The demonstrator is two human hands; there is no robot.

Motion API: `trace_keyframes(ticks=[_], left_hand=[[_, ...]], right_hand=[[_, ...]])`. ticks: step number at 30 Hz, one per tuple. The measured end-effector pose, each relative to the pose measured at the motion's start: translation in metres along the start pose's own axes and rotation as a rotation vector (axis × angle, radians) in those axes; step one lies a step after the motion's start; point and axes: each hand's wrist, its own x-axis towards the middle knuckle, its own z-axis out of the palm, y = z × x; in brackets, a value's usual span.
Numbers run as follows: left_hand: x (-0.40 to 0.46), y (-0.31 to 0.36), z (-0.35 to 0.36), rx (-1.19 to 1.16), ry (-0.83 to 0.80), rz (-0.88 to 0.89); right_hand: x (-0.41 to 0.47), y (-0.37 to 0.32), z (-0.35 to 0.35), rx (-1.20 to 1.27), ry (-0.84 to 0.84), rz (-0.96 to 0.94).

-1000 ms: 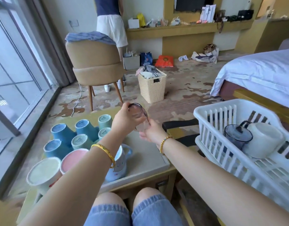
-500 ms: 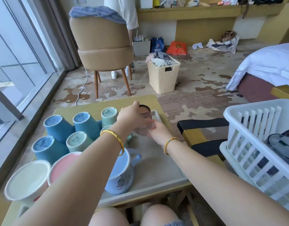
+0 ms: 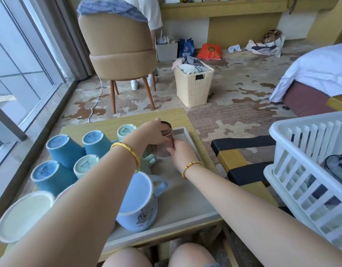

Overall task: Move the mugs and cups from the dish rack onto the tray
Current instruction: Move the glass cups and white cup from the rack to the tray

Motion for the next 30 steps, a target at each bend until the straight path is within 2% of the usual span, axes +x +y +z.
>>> trace_keyframes(ticks=[4, 8, 14, 17, 21, 23, 26, 30], left_hand=[[0.001, -0.007, -0.005, 0.049, 0.006, 0.036], [0.002, -0.004, -0.002, 0.052, 0.089, -0.022], [-0.004, 0.001, 0.003, 0.047, 0.127, -0.077], [-0.019, 0.007, 0.006, 0.02, 0.231, -0.031], [-0.054, 0.031, -0.009, -0.25, 0.555, 0.059], [-0.072, 0.051, -0.019, -0.345, 0.661, 0.106], [-0.097, 0.091, -0.026, -0.419, 0.7, 0.208], [-0.131, 0.156, -0.014, -0.484, 0.651, 0.338]], right_hand=[[0.004, 0.0, 0.002, -0.041, 0.023, -0.011], [0.006, 0.004, 0.004, -0.047, 0.05, 0.003], [0.004, 0.002, 0.001, -0.091, 0.026, 0.009], [-0.004, -0.001, -0.012, -0.09, 0.036, 0.009], [-0.027, -0.009, -0.054, -0.039, 0.173, -0.032], [-0.043, -0.013, -0.084, 0.022, 0.25, -0.057], [-0.074, -0.014, -0.131, 0.09, 0.38, -0.095], [-0.123, 0.007, -0.188, 0.136, 0.542, -0.129]])
